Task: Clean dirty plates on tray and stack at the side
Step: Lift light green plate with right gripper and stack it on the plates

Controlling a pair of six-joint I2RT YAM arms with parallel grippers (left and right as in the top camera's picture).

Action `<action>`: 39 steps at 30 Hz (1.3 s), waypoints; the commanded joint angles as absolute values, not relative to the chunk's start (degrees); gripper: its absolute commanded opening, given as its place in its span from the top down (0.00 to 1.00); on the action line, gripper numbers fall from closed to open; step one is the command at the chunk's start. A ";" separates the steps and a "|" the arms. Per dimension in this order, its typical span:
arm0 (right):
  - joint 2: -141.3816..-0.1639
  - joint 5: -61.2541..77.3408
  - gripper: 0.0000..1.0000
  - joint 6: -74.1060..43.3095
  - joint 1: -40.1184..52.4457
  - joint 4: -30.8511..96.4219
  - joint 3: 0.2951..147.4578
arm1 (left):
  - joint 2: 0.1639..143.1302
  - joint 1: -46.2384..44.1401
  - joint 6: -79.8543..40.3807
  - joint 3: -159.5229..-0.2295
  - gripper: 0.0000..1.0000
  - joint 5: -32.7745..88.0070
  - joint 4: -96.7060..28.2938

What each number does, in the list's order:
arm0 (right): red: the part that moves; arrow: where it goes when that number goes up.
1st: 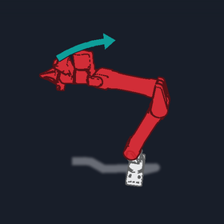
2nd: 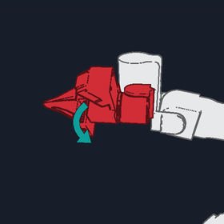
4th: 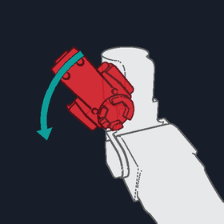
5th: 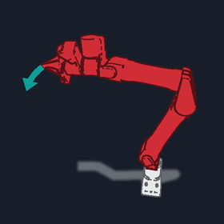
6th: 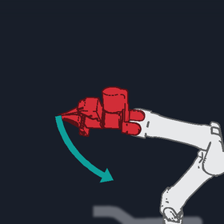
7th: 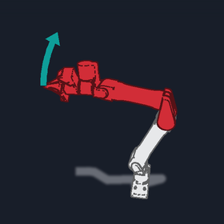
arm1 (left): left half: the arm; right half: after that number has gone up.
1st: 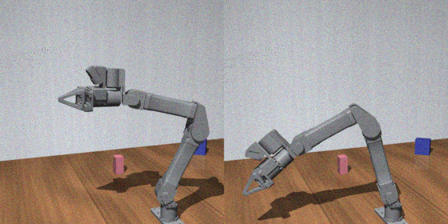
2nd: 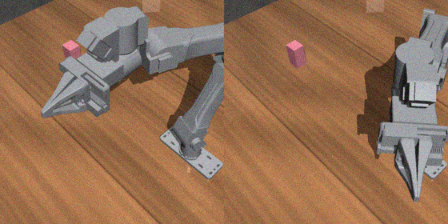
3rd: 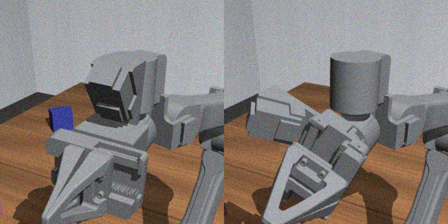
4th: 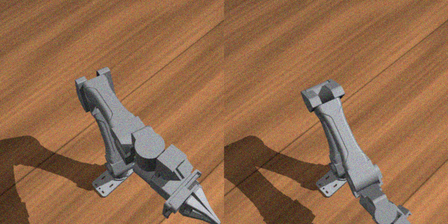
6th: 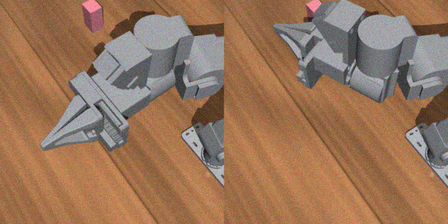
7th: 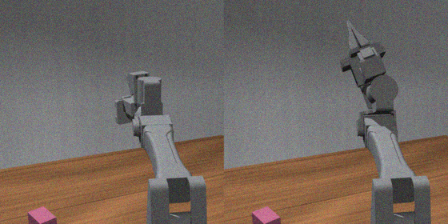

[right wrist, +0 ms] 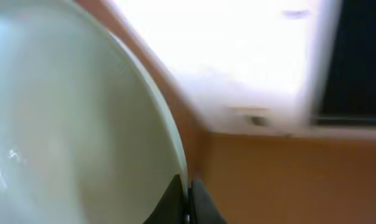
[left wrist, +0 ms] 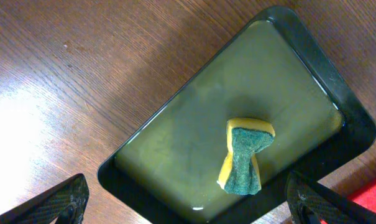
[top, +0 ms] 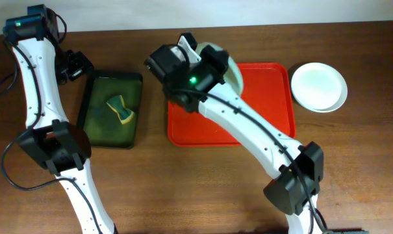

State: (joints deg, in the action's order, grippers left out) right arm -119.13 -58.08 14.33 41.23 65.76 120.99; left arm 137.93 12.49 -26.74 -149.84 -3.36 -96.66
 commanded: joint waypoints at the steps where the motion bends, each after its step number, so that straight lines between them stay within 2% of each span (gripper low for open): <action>1: -118.87 -29.17 0.96 5.78 31.83 66.19 122.06 | 137.82 12.56 -26.04 -150.30 0.00 -3.16 -96.71; 4: -119.20 1.87 0.96 3.53 14.13 69.78 122.04 | 137.82 12.53 -26.02 -150.30 0.01 -3.16 -96.71; 6: -119.57 10.24 0.96 3.55 5.41 71.81 121.95 | 137.82 12.53 -26.02 -150.30 0.01 -3.16 -96.73; 9: -119.59 12.23 0.96 3.55 -9.41 73.76 120.22 | 137.82 12.53 -26.02 -150.30 0.00 -3.18 -96.71; 12: -119.63 12.27 0.96 3.53 -22.11 67.85 113.97 | 137.82 12.53 -26.02 -150.30 0.01 -3.16 -96.71; 17: -119.66 12.27 0.96 -3.97 -30.50 50.35 101.51 | 137.82 12.53 -26.04 -150.30 0.01 -3.18 -96.71; 22: -119.66 12.40 0.96 -3.92 -29.32 41.45 95.24 | 137.82 12.53 -26.02 -150.30 0.01 -3.18 -96.71; 23: -119.66 12.23 0.86 -3.92 -28.91 41.06 95.24 | 137.82 12.53 -26.04 -150.30 0.01 -3.16 -96.73; 24: -119.66 12.25 0.38 -3.95 -28.58 41.12 95.26 | 137.82 12.53 -26.02 -150.30 0.01 -3.18 -96.73; 25: -119.61 12.21 0.02 -3.92 -28.51 41.69 95.35 | 137.82 12.53 -26.02 -150.30 0.01 -3.18 -96.73; 30: -112.33 11.99 0.02 -4.36 -29.82 48.84 95.90 | 137.82 12.53 -26.04 -150.30 0.01 -3.18 -96.73; 35: -94.04 9.45 0.02 -8.05 -27.92 67.64 95.53 | 137.82 12.53 -26.04 -150.30 0.01 -3.18 -96.71; 37: -88.68 9.47 0.02 -8.03 -26.44 71.72 93.86 | 137.82 12.53 -26.04 -150.30 0.01 -3.16 -96.73; 39: -76.77 12.12 0.02 -8.05 -21.82 72.69 85.12 | 137.82 12.53 -26.04 -150.30 0.01 -3.16 -96.73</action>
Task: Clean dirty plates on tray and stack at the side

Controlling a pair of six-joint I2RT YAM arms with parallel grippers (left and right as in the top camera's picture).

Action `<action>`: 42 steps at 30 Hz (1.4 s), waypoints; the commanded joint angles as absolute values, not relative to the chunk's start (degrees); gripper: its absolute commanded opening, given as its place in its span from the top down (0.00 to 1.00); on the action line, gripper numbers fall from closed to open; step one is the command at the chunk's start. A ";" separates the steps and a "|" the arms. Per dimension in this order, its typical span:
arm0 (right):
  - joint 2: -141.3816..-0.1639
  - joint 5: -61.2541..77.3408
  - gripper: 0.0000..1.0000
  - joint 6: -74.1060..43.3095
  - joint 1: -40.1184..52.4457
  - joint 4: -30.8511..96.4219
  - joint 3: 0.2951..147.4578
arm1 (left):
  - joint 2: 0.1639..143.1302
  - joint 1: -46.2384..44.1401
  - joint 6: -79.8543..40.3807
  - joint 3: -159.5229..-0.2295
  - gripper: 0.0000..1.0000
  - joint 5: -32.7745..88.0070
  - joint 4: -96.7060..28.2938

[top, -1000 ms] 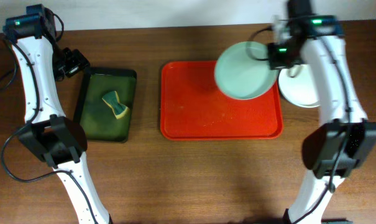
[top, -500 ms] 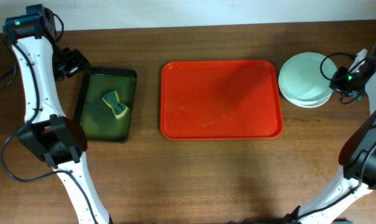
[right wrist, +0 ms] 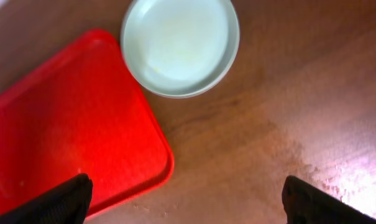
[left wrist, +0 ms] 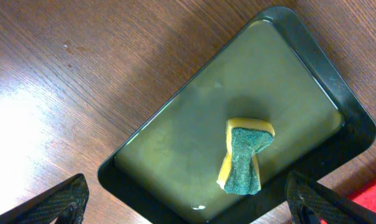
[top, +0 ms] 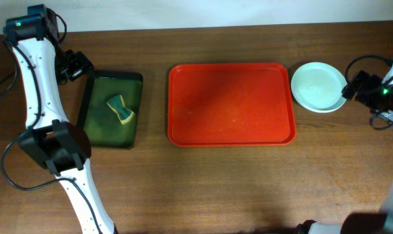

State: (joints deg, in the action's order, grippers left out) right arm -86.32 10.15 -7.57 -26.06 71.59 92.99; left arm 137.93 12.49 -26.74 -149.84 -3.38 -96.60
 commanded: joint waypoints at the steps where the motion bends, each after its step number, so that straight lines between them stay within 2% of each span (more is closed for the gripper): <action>1: -72.49 16.12 0.02 -8.05 -20.21 72.73 81.87 | 137.82 12.53 -26.02 -150.30 0.01 -3.16 -96.73; 3: -62.96 22.46 0.02 -8.05 -16.97 73.56 75.13 | 137.82 12.53 -26.04 -150.30 0.01 -3.16 -96.73; 7: -52.90 23.55 0.02 -8.01 -14.59 74.81 70.11 | 137.82 12.53 -26.04 -150.30 0.01 -3.18 -96.73; 17: -57.28 21.85 0.02 -7.79 -14.48 73.14 68.47 | 137.82 12.53 -26.02 -150.30 0.01 -3.18 -96.73; 19: -52.80 21.87 0.02 -7.81 -11.53 67.16 63.70 | 137.82 12.53 -26.04 -150.30 0.01 -3.18 -96.73; 22: -37.50 21.85 0.02 -4.80 -0.51 51.62 48.71 | 137.82 12.53 -26.04 -150.30 0.01 -3.16 -96.73; 24: -29.02 21.76 0.02 -3.33 1.80 45.63 40.45 | 137.82 12.53 -26.04 -150.30 0.01 -3.18 -96.73; 32: -5.37 17.26 0.02 -3.44 1.85 20.25 16.10 | 137.82 12.53 -26.04 -150.30 0.01 -3.16 -96.73; 38: -0.19 6.74 0.02 -3.42 1.61 15.51 10.76 | 137.82 12.53 -26.04 -150.30 0.01 -3.18 -96.73; 42: -0.19 5.30 0.02 -3.40 -0.40 11.44 8.32 | 137.82 12.53 -26.02 -150.30 0.01 -3.18 -96.73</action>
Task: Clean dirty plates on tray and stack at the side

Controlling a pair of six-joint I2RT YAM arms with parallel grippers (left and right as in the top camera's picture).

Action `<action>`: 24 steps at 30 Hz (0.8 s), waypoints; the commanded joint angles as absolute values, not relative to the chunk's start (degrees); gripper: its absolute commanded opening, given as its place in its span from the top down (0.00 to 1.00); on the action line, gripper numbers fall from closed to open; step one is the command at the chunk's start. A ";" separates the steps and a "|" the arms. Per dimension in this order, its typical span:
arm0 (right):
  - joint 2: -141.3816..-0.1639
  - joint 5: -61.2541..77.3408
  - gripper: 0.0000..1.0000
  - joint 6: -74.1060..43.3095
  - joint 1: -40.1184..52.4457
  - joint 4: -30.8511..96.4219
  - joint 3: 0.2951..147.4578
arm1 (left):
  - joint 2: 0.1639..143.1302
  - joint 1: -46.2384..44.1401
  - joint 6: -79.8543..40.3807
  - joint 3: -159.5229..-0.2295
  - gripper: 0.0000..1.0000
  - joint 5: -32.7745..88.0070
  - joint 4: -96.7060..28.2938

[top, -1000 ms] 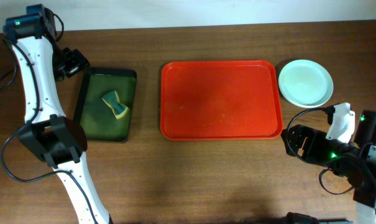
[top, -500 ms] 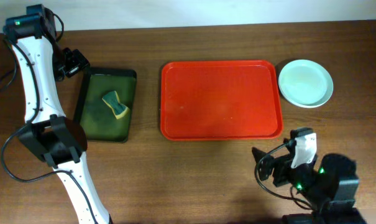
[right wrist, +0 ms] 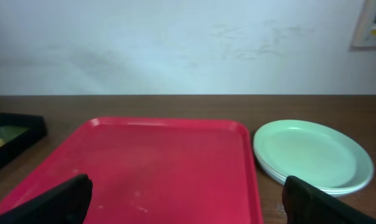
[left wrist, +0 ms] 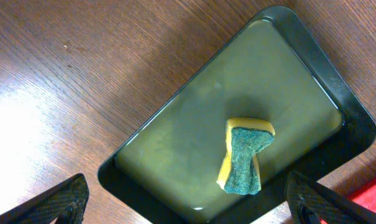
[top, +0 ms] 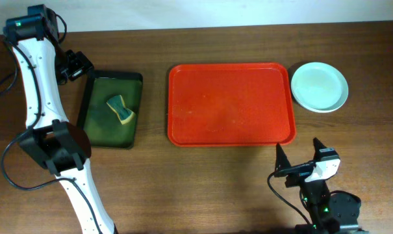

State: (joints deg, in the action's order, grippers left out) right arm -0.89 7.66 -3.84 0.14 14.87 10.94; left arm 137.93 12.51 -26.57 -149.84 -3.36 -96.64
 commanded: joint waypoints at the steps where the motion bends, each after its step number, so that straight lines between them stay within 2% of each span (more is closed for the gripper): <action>1: -0.19 5.34 0.02 -3.44 -0.40 8.75 6.09 | 137.82 12.53 -26.04 -150.30 0.01 -3.16 -96.71; 4: -0.19 6.68 0.02 -3.44 -0.34 0.25 0.40 | 137.82 12.53 -26.02 -150.30 0.01 -3.16 -96.71; 12: -0.19 -0.19 0.02 -3.22 2.35 4.62 0.32 | 137.82 12.53 -26.04 -150.30 0.01 -3.18 -96.73; 24: -0.21 -0.69 0.02 -5.17 2.24 4.67 0.32 | 137.82 12.53 -26.02 -150.30 0.01 -3.18 -96.73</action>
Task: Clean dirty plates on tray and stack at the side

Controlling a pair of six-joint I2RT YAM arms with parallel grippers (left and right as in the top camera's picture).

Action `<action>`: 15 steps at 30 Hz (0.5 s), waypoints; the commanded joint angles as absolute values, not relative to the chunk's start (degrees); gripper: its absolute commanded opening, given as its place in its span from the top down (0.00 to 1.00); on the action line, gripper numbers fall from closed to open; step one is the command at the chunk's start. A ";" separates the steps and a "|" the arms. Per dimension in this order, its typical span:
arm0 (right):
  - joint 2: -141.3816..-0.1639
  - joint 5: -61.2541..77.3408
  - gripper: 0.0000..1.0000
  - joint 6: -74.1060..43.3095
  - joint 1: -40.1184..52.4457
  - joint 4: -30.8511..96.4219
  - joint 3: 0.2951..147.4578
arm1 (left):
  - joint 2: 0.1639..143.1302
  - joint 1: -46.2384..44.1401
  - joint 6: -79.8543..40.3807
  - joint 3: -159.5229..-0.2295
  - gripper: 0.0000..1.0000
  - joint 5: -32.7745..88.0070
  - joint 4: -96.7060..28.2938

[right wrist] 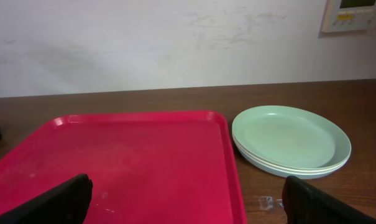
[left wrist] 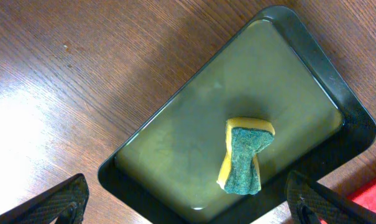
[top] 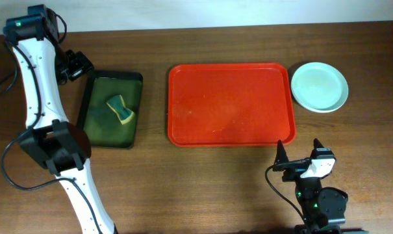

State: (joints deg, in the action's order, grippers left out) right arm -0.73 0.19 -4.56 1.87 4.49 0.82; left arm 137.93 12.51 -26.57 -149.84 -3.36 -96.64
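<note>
The red tray (top: 230, 104) lies bare in the middle of the table, and the right wrist view shows its surface (right wrist: 125, 162) with a few wet specks. A stack of pale green plates (top: 319, 86) sits on the wood just right of it, also seen as stacked plates (right wrist: 291, 142). My right gripper (top: 297, 153) is low at the table's front, open and empty, facing tray and plates. My left gripper (top: 76, 65) hangs open over the black basin (top: 92, 130), holding nothing. A yellow-green sponge (left wrist: 245, 155) lies in the basin's water.
The black basin's rim (left wrist: 355, 118) runs close to the tray's left edge. Bare brown tabletop (top: 183, 188) stretches along the front. A white wall (right wrist: 175, 37) with a thermostat stands behind the table.
My right gripper has shifted slightly at the table's front, so the tray and plates sit a little further left in its view. The left arm, sponge and plates have not moved.
First my right gripper was shut on a green plate's rim above the tray's back edge. Then it was open at the far right beside the plate stack, the tray bare. After that it sat low at the table's front, where it stays. The left gripper stayed open over the basin.
</note>
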 commanded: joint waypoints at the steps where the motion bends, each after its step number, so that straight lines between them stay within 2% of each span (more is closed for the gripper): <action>1: -0.21 -0.69 0.02 -5.17 2.24 4.67 0.32 | 137.82 12.53 -26.04 -150.30 0.01 -3.18 -96.71; 11: -0.21 -0.69 0.02 -5.17 2.24 4.67 0.32 | 136.94 12.67 -26.04 -150.34 0.01 -3.18 -96.73; 15: -0.21 -0.69 0.02 -5.17 2.24 4.67 0.32 | 119.81 12.67 -26.02 -150.34 0.01 -3.18 -96.73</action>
